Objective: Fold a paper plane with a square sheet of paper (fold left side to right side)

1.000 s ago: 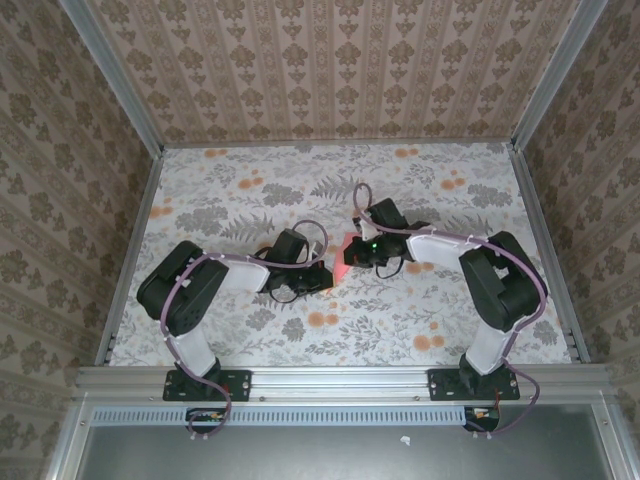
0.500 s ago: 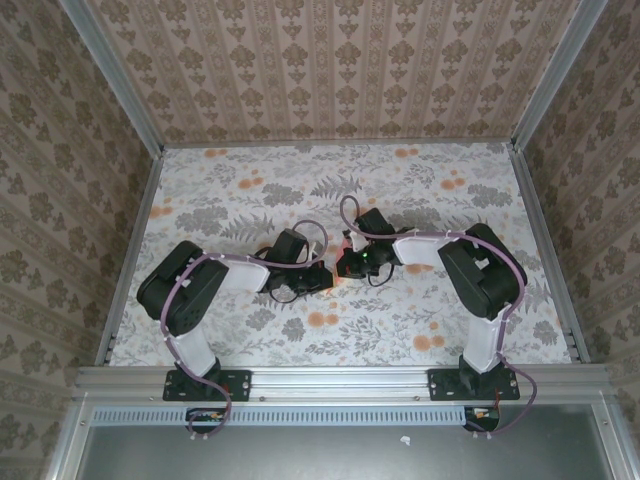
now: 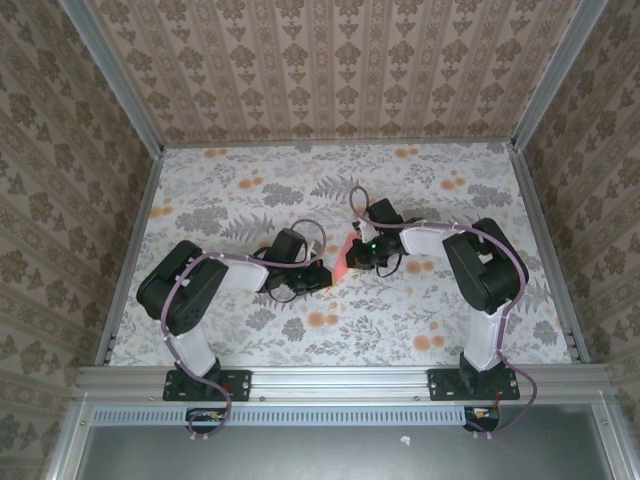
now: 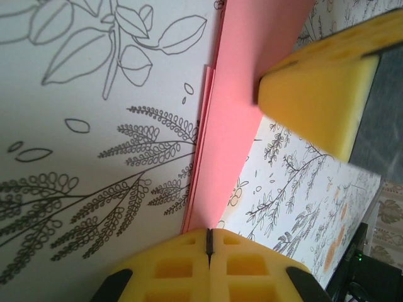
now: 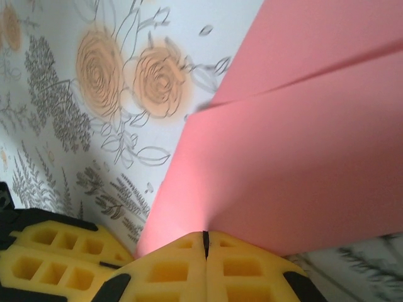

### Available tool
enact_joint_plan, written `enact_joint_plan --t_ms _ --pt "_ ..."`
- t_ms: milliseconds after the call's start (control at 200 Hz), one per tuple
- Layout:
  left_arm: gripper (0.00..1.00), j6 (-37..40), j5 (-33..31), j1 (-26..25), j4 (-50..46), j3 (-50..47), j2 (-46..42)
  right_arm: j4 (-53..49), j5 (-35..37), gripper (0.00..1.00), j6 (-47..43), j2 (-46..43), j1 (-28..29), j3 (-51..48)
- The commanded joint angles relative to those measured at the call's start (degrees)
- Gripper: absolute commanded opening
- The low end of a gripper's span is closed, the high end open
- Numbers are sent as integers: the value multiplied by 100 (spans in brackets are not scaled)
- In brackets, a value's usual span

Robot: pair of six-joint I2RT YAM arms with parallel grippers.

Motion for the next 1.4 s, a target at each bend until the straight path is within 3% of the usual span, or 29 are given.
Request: enact_joint_plan --t_ms 0,725,1030,1235,1395 --pt "5 6 -421 82 -583 -251 294 -277 467 4 -222 179 -271 155" --pt "5 41 -388 73 -537 -236 277 -433 257 4 -369 714 -1476 767" --pt "12 281 -150 46 -449 86 -23 -531 156 6 -425 504 -1937 1098" --pt "20 418 -89 88 -468 245 -328 -636 43 15 -421 -42 -2033 1077" --pt "36 514 -256 345 -641 286 -828 -965 760 34 -118 -659 -1876 712"
